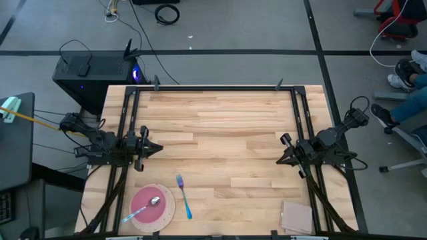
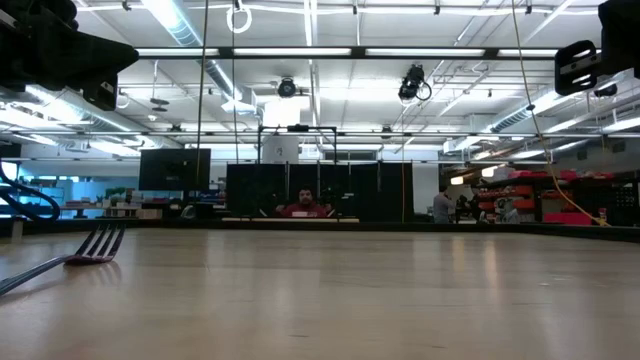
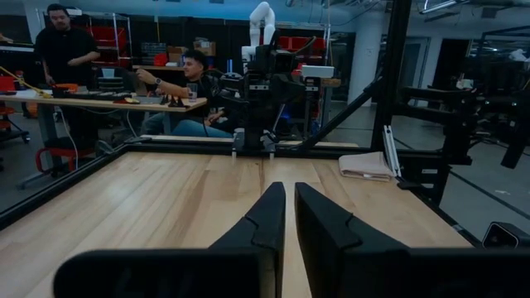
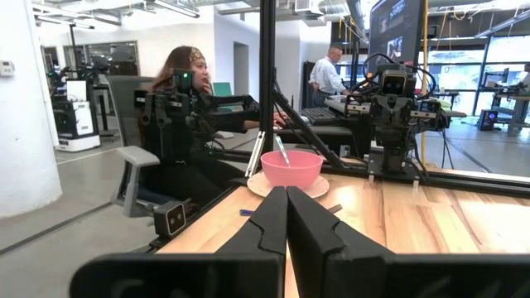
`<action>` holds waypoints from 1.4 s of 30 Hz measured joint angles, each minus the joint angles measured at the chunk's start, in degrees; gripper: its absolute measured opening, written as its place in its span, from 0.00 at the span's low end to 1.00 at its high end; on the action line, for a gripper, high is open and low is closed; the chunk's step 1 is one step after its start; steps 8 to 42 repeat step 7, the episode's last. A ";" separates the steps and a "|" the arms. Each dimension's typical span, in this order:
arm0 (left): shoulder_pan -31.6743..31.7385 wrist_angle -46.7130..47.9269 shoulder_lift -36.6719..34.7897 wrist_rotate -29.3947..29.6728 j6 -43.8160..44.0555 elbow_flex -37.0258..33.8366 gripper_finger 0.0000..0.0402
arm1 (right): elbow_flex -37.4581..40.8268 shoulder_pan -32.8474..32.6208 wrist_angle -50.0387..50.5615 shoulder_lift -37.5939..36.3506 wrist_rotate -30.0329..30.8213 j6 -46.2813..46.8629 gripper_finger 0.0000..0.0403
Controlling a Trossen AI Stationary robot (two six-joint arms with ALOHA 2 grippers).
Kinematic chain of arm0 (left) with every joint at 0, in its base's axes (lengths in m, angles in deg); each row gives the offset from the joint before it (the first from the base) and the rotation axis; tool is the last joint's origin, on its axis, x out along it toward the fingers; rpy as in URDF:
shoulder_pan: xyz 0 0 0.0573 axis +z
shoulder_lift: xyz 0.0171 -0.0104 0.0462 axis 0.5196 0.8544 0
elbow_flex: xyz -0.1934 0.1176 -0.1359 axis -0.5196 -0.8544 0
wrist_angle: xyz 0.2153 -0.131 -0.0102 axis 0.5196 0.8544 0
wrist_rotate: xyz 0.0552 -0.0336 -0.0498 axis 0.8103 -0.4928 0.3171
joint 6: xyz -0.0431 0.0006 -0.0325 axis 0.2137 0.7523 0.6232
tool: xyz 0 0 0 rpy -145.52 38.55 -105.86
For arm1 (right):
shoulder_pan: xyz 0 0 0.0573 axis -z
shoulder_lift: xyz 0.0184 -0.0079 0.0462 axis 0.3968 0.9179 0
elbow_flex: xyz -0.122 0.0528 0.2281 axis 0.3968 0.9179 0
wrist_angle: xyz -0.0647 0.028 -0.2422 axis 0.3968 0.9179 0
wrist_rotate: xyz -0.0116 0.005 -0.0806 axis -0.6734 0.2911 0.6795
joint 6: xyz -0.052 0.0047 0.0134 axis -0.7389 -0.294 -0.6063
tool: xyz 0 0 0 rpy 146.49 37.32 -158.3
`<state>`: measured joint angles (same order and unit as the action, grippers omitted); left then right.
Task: Set table place
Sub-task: Return to Home Position
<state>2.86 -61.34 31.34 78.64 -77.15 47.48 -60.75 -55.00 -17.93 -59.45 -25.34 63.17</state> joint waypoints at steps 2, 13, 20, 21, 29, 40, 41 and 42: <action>-0.02 0.00 0.02 0.02 0.02 0.00 0.10 | 0.00 0.00 0.00 0.00 0.00 0.00 0.03; 0.00 0.00 0.02 0.01 0.00 0.00 0.08 | 0.00 0.01 0.00 0.00 0.01 -0.01 0.03; 0.00 0.00 0.02 0.01 0.00 0.00 0.08 | 0.00 0.01 0.00 0.00 0.01 -0.01 0.03; 0.00 0.00 0.02 0.01 0.00 0.00 0.08 | 0.00 0.01 0.00 0.00 0.01 -0.01 0.03; 0.00 0.00 0.02 0.01 0.00 0.00 0.08 | 0.00 0.01 0.00 0.00 0.01 -0.01 0.03; 0.00 0.00 0.02 0.01 0.00 0.00 0.08 | 0.00 0.01 0.00 0.00 0.01 -0.01 0.03; 0.00 0.00 0.02 0.01 0.00 0.00 0.08 | 0.00 0.01 0.00 0.00 0.01 -0.01 0.03; 0.00 0.00 0.02 0.01 0.00 0.00 0.08 | 0.00 0.01 0.00 0.00 0.01 -0.01 0.03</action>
